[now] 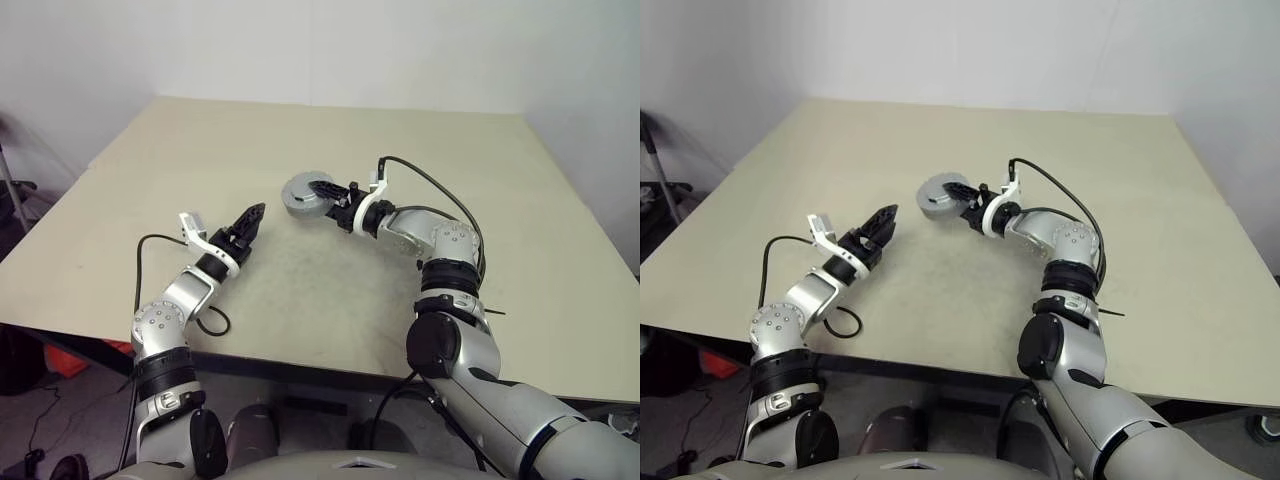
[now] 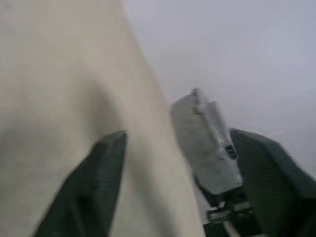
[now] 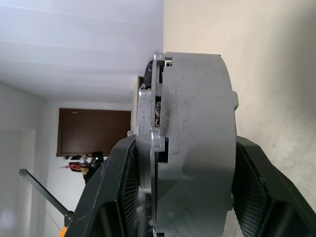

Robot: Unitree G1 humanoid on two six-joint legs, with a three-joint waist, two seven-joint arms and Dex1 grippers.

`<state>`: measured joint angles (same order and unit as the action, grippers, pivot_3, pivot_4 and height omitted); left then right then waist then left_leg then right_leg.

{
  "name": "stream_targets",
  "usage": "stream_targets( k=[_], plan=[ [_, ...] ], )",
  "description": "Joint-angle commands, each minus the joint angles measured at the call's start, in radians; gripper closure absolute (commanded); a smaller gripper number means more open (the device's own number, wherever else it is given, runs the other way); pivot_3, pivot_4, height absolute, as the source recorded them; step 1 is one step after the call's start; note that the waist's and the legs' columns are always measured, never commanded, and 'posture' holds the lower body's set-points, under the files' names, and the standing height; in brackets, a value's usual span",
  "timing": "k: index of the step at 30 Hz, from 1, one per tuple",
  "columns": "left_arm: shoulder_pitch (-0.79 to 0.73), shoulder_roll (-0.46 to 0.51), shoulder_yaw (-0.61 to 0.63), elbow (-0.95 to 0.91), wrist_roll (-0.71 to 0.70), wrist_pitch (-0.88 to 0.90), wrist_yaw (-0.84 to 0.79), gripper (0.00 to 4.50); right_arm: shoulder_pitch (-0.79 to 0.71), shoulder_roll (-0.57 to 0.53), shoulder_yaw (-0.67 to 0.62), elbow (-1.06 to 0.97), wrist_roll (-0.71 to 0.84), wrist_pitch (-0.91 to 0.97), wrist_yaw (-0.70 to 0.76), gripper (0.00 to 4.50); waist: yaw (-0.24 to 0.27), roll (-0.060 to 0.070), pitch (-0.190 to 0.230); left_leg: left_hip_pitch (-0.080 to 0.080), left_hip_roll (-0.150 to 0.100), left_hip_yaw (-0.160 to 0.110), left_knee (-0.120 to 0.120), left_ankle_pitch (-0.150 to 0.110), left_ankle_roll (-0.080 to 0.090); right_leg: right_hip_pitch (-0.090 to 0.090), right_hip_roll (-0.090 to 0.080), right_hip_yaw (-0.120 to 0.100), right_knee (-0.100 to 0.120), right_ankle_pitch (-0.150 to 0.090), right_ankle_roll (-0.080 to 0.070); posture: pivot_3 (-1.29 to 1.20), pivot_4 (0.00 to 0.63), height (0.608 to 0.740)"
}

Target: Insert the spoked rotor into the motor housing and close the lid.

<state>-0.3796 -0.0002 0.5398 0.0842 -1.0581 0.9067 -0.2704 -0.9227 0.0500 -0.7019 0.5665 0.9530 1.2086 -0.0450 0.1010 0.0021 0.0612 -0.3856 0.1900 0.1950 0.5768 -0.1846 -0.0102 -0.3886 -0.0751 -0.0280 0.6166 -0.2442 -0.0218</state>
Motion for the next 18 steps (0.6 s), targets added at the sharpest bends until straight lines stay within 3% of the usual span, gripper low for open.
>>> stream_targets(
  k=[1,6,18],
  plan=[
    [-0.007,0.000,-0.004,-0.025,-0.123,0.064,0.006,0.03,-0.035,-0.012,0.006,-0.023,0.055,0.002,0.029,2.39,0.000,0.000,0.000,0.000,0.000,0.000,0.000,0.000,0.000,0.000,0.000,0.000,0.001,0.000,0.000,0.00,0.000,0.740],
    [-0.031,0.000,-0.018,0.049,-0.237,0.151,0.021,0.03,-0.032,-0.038,0.035,0.000,0.043,0.017,0.070,2.39,0.002,0.000,0.000,0.000,0.000,0.000,0.001,0.000,0.000,0.000,0.000,0.000,0.002,0.000,0.000,0.00,0.000,0.740],
    [-0.221,-0.009,-0.047,0.329,-0.177,0.059,-0.075,0.03,-0.013,-0.035,0.081,-0.060,0.052,0.038,0.097,2.39,0.007,0.000,0.000,0.000,-0.001,-0.001,0.003,0.001,-0.002,0.000,0.000,0.001,0.004,0.000,0.001,0.00,0.000,0.740]
  ],
)
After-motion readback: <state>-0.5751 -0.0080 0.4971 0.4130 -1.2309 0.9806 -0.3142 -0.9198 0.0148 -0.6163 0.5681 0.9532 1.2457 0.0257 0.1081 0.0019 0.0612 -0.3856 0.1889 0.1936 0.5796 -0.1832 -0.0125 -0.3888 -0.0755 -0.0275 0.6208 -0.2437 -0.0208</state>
